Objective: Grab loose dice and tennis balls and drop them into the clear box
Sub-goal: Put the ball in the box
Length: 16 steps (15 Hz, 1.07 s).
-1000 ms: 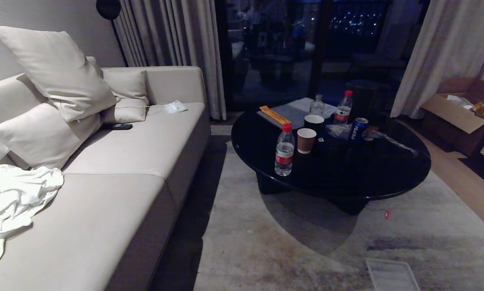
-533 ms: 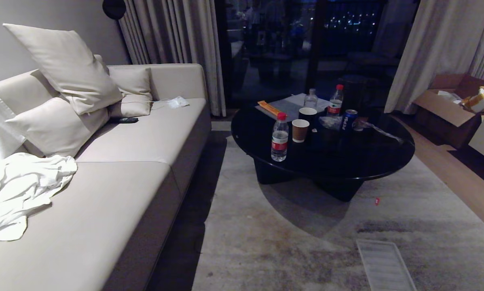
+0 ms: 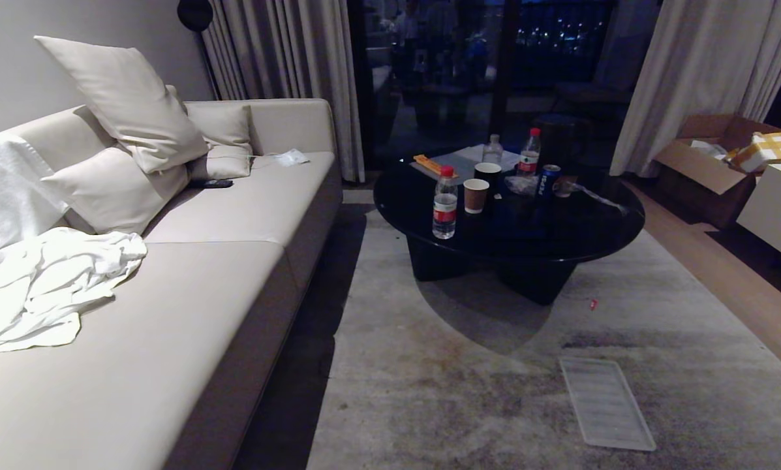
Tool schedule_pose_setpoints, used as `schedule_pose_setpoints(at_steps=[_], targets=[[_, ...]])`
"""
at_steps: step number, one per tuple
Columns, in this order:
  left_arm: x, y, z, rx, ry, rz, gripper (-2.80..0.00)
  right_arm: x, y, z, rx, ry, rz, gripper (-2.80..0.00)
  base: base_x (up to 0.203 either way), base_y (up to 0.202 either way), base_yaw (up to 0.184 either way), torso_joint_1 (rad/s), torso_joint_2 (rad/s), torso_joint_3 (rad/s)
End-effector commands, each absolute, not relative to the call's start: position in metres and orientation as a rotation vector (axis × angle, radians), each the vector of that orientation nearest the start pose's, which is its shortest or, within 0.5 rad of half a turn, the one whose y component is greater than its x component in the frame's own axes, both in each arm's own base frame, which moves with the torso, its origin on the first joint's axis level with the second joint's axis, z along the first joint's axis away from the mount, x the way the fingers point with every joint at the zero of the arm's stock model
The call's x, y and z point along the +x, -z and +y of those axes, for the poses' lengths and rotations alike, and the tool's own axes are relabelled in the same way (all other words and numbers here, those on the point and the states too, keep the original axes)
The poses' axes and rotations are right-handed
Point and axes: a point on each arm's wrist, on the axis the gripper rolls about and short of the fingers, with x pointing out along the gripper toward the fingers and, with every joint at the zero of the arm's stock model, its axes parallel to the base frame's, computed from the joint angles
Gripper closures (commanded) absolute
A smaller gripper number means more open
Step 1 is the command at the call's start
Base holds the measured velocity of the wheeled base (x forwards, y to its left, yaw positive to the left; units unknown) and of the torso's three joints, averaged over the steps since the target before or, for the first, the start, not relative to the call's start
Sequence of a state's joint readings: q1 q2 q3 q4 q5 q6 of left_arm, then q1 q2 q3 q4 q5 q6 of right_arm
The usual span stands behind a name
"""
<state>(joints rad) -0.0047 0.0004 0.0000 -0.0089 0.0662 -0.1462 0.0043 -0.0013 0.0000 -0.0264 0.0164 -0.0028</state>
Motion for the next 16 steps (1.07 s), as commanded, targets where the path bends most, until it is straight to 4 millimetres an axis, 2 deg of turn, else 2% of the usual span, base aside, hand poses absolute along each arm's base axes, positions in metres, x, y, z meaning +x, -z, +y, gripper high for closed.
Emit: schedule_pose_setpoints(at_steps=[1, 12, 16], targets=[[-0.0228, -0.0764, 0.0016, -0.148, -0.062, -0.014, 0.0, -0.022, -0.0752, 0.0003, -0.003, -0.021, -0.016, 0.0, -0.11, 0.0, 0.0, 0.002, 0.0, 0.004], [-0.0227, -0.0765, 0.0016, -0.147, -0.062, -0.012, 0.0, -0.022, -0.0752, 0.0003, -0.003, -0.021, -0.015, 0.0, 0.0, 0.0, 0.0, 0.0, 0.0, 0.0], [-0.0227, -0.0765, 0.0016, -0.147, -0.061, -0.012, 0.0, -0.022, -0.0753, 0.0003, 0.004, -0.022, -0.017, 0.0, 0.002, 0.006, -0.119, -0.001, 0.0, 0.0]])
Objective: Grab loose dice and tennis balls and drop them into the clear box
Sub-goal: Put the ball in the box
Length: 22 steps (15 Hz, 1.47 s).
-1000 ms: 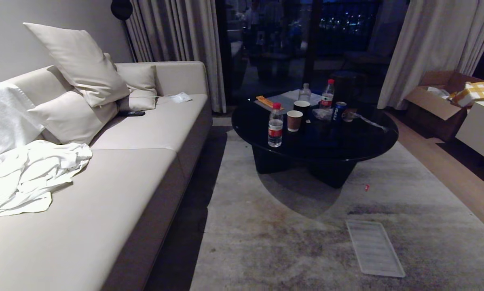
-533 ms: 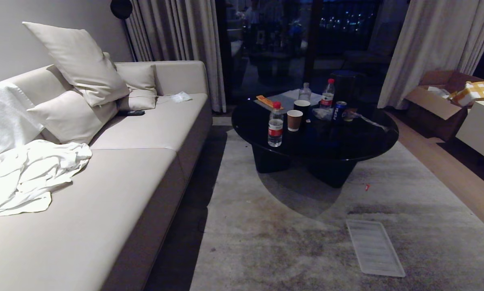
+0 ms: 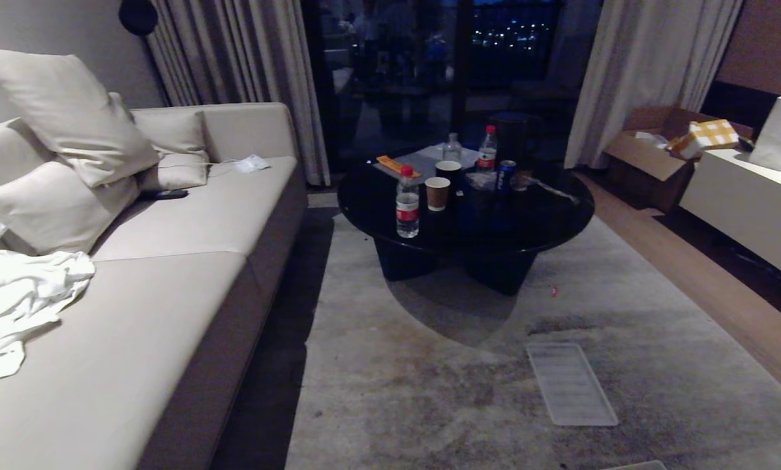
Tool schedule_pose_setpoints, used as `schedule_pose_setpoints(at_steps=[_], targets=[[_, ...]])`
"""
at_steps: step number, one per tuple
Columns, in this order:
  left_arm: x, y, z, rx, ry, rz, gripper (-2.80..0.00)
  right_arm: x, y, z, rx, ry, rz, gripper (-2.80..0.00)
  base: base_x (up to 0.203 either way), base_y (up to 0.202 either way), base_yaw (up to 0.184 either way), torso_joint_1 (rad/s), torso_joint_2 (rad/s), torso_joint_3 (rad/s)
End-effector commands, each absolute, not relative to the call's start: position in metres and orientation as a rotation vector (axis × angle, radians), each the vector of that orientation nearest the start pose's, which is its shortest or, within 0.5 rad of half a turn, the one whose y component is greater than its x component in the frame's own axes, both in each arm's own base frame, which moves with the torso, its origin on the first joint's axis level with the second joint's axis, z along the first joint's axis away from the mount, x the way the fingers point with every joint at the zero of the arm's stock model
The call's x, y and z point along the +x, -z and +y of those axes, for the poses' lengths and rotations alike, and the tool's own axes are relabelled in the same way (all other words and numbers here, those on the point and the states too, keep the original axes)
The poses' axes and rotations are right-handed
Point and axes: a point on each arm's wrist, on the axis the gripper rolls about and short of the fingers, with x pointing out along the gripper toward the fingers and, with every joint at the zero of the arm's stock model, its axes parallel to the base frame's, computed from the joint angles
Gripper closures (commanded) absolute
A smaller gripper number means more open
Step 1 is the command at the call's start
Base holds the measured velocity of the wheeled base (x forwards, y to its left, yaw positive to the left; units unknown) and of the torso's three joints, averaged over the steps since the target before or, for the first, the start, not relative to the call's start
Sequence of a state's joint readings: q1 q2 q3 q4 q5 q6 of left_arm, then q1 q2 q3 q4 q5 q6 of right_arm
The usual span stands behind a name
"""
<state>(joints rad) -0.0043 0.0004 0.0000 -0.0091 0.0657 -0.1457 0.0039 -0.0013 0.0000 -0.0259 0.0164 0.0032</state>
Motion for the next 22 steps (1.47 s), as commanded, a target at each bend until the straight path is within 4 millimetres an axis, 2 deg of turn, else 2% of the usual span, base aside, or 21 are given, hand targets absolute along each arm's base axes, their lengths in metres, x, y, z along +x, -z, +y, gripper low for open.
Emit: schedule_pose_setpoints(at_steps=[1, 22], targets=[[-0.0227, -0.0765, 0.0016, -0.147, -0.061, -0.012, 0.0, -0.022, -0.0753, 0.0002, 0.005, -0.02, -0.017, 0.0, 0.001, 0.011, -0.165, 0.006, 0.0, -0.001], [-0.0227, -0.0765, 0.0016, -0.147, -0.062, -0.012, 0.0, -0.022, -0.0753, 0.0003, 0.004, -0.021, -0.017, 0.0, 0.001, 0.011, -0.163, 0.002, 0.0, 0.002]])
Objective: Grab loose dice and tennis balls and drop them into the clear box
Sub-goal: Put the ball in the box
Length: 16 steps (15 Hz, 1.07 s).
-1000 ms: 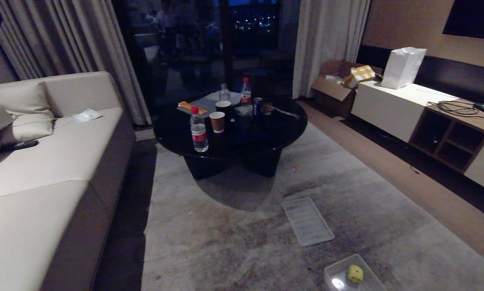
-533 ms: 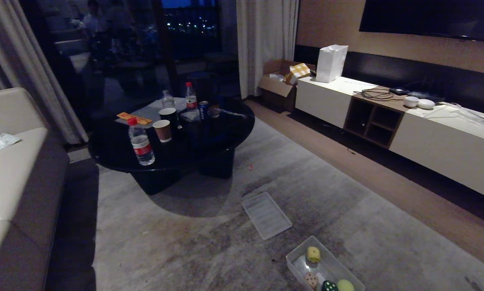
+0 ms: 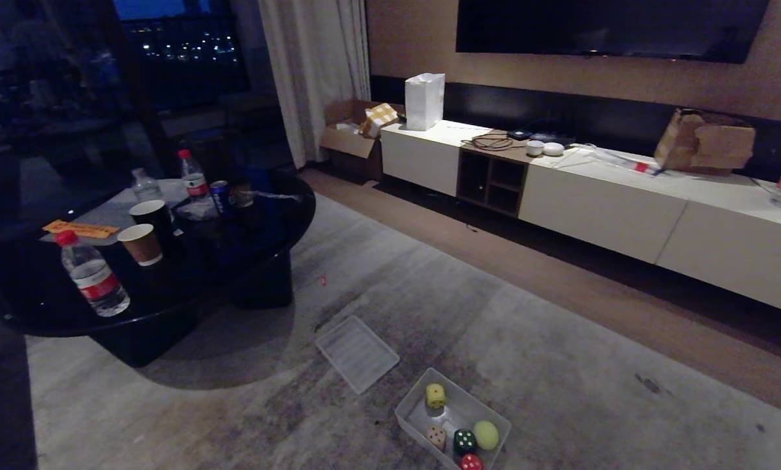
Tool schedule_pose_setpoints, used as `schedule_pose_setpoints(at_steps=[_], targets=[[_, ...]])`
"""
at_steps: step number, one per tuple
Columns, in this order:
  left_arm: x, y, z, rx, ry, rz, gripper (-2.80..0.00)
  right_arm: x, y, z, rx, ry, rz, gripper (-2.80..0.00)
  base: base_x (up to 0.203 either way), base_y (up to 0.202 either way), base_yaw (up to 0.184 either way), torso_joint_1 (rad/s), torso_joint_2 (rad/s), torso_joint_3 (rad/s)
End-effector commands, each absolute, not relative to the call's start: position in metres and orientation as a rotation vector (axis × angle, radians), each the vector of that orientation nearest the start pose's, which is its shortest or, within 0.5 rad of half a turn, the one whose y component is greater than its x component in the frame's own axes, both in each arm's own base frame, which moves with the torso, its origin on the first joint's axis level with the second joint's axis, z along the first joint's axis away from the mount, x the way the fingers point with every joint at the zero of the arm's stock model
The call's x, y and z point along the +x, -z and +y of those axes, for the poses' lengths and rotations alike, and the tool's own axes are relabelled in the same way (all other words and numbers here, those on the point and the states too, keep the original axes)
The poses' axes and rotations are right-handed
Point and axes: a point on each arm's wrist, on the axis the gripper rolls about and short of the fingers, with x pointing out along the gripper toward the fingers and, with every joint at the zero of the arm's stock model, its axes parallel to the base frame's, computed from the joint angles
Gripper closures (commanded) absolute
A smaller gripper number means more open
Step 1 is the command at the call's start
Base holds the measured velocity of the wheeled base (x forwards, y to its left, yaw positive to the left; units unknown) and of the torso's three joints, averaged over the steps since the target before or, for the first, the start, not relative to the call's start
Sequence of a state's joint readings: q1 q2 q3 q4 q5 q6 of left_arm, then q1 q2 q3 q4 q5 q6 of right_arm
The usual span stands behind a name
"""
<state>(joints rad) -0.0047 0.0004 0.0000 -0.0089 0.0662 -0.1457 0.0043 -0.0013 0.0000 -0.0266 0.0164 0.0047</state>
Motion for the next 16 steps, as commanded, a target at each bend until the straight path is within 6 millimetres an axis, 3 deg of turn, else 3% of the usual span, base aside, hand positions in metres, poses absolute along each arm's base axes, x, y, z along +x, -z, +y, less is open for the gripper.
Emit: schedule_pose_setpoints(at_steps=[1, 4, 10, 16], targets=[[-0.0227, -0.0765, 0.0016, -0.147, -0.062, -0.012, 0.0, -0.022, -0.0752, 0.0003, 0.005, -0.022, -0.015, 0.0, 0.001, 0.011, -0.155, 0.002, 0.0, 0.002], [-0.0227, -0.0765, 0.0016, -0.147, -0.061, -0.012, 0.0, -0.022, -0.0753, 0.0002, 0.005, -0.02, -0.017, 0.0, -0.001, 0.005, -0.101, 0.001, 0.0, -0.001], [-0.0227, -0.0765, 0.0016, -0.147, -0.062, -0.012, 0.0, -0.022, -0.0752, 0.0003, 0.005, -0.022, -0.015, 0.0, 0.0, 0.0, 0.0, 0.0, 0.0, 0.0], [-0.0227, -0.0765, 0.0016, -0.146, -0.062, -0.012, 0.0, -0.022, -0.0753, 0.0003, 0.005, -0.021, -0.016, 0.0, -0.133, 0.0, 0.0, 0.002, 0.0, 0.004]])
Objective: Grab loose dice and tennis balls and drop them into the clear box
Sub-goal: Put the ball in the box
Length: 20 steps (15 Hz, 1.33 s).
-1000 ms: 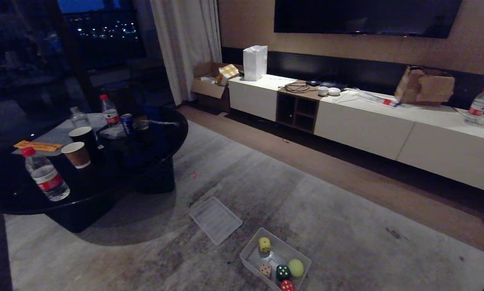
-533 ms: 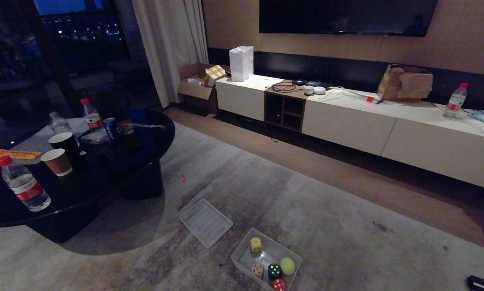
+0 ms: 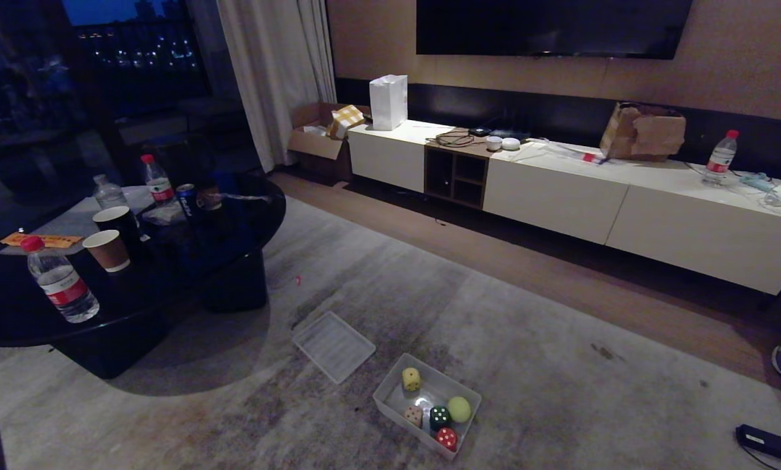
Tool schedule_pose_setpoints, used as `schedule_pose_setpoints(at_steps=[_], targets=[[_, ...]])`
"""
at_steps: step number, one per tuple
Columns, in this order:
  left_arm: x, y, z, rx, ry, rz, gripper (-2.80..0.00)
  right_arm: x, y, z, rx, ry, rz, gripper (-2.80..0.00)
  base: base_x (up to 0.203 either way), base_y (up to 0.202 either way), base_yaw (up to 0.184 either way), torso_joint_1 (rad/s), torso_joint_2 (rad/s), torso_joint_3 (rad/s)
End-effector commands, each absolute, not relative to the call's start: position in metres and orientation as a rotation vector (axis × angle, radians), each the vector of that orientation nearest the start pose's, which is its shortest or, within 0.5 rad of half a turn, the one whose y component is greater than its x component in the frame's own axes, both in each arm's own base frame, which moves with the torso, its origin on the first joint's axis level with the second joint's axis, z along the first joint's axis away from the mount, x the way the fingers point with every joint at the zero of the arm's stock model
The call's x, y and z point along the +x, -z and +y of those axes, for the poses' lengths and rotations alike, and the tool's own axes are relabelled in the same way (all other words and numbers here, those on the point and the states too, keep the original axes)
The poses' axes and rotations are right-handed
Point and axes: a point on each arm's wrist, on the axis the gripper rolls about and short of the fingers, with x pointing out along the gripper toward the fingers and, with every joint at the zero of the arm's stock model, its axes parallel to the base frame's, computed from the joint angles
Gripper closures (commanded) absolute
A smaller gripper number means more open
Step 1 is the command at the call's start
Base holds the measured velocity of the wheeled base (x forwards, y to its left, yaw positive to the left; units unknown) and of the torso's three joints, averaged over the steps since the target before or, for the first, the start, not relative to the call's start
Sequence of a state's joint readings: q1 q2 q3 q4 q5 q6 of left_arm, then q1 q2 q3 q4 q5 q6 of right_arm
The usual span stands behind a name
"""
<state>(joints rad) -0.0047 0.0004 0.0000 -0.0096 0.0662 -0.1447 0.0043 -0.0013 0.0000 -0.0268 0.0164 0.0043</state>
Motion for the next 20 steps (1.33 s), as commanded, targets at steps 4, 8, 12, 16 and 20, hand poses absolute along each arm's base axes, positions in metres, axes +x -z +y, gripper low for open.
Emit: schedule_pose_setpoints(at_steps=[4, 8, 12, 16, 20], targets=[[-0.0227, -0.0765, 0.0016, -0.149, -0.062, -0.012, 0.0, -0.022, -0.0753, 0.0002, 0.005, -0.02, -0.017, 0.0, 0.0, 0.0, 0.0, 0.0, 0.0, 0.0], [-0.0227, -0.0765, 0.0016, -0.149, -0.062, -0.012, 0.0, -0.022, -0.0753, 0.0003, 0.005, -0.021, -0.017, 0.0, 0.0, 0.0, 0.0, 0.0, 0.0, -0.148], [-0.0227, -0.0765, 0.0016, -0.149, -0.062, -0.012, 0.0, -0.022, -0.0753, 0.0003, 0.004, -0.021, -0.017, 0.0, 0.0, 0.0, 0.0, -0.001, 0.0, -0.194], [-0.0227, -0.0765, 0.0016, -0.149, -0.062, -0.012, 0.0, -0.022, -0.0753, 0.0002, 0.005, -0.02, -0.017, 0.0, 0.0, 0.0, 0.0, 0.0, 0.0, -0.197], [-0.0227, -0.0765, 0.0016, -0.149, -0.062, -0.012, 0.0, -0.022, -0.0752, 0.0003, 0.005, -0.022, -0.015, 0.0, 0.0, 0.0, 0.0, 0.004, 0.0, -0.194]])
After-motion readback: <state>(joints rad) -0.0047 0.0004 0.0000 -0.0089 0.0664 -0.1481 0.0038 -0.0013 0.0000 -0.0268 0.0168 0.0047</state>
